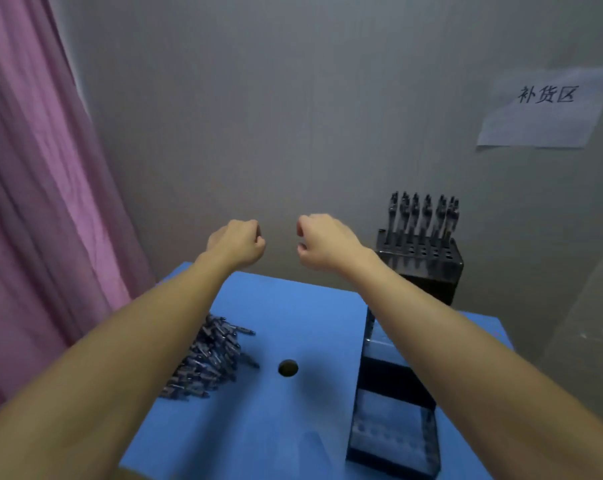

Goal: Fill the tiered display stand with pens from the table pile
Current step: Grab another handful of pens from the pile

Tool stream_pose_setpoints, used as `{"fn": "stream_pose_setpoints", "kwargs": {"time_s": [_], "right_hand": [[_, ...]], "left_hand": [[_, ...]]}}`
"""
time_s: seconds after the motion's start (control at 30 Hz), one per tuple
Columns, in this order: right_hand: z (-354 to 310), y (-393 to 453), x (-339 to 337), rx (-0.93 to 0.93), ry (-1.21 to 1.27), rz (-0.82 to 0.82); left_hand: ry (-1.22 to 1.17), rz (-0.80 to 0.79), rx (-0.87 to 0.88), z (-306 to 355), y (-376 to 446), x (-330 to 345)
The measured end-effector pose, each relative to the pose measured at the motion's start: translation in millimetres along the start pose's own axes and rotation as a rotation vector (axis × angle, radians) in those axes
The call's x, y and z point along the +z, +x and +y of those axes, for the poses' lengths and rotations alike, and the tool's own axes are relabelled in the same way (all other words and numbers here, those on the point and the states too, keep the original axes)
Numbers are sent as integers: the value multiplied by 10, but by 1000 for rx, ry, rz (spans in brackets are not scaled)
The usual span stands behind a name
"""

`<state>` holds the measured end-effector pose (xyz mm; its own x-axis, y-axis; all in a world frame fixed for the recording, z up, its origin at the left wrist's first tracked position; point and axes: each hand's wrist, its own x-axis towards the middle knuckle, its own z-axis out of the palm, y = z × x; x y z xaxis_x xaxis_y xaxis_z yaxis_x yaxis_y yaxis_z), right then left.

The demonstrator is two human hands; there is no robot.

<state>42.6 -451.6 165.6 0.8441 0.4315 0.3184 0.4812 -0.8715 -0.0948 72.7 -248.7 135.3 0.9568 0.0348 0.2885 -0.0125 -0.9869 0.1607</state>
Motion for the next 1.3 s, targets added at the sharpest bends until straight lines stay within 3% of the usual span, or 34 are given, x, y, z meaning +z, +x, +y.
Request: {"fn": "stream_pose_setpoints", "kwargs": {"time_s": [0.27,0.43,0.67,0.9,1.13,1.3], "right_hand": [[-791,-138,1171,111,40,-312],[-1305,-311,1736,151,92,-402],[-1734,-400,2161,98,138,-495],[-1856,-248,2600,2,144,-505],[-1814,155,2752,-50,187,-483],[-1759,268,2820,-46,227,-487]], "left_hand": [[13,-137,-83,-1288,-908,300],[15,-219,-168,-2009,-1431,491],[6,-379,-246,-2483,-1767,756],[-380,-415,-816,-2438,-1985,1360],[-839,-306,-1293,-2232,-1496,1610],[-937,-484,-1488,-2293,-1174,2108]]}}
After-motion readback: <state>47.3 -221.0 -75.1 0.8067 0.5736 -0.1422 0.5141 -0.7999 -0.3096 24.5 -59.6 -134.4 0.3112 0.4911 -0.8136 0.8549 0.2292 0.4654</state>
